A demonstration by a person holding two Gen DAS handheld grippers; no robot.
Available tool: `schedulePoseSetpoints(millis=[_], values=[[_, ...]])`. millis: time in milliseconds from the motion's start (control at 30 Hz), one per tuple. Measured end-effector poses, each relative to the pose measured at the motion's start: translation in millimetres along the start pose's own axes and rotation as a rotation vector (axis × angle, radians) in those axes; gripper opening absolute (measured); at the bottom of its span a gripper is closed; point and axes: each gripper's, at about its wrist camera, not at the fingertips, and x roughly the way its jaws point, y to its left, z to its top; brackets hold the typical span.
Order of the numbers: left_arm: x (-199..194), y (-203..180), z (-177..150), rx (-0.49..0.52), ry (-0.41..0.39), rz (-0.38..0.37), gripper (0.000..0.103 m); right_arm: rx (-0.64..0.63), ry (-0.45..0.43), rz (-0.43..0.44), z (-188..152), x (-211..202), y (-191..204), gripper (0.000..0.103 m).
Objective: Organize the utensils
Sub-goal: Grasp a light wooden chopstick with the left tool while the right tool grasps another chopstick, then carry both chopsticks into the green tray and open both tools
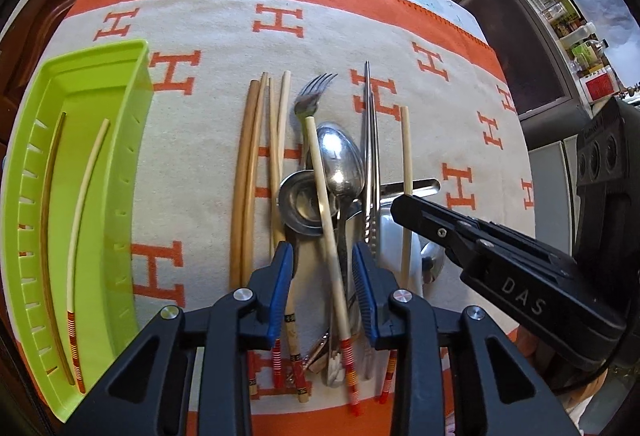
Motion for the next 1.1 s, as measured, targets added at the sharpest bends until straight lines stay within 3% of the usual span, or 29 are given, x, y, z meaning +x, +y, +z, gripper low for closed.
schedulePoseSetpoints(millis=[133, 300, 667, 1100], values=[[6.3, -5.7, 4.7, -0.008, 0.006, 0.017, 0.028, 0.024, -0.006, 0.028, -2.3, -7.3, -9.1, 0.006], [17.1, -4.5, 9.7, -0.034, 0.028, 0.031, 0.011, 0.040, -0.018, 0.054, -6.4, -15.3, -17.4, 0.006], [31.4, -2.3, 7.8, -0.062, 0.031, 0.029, 0.004, 0.064, -0.020, 0.082, -13.4, -19.0, -29.2, 0.006], [-24.4, 19.3, -20.4, -0.054, -0.045, -0.079, 0.003, 0.051, -0.043, 0.150, -28.1, -45.0, -11.3, 0.006]])
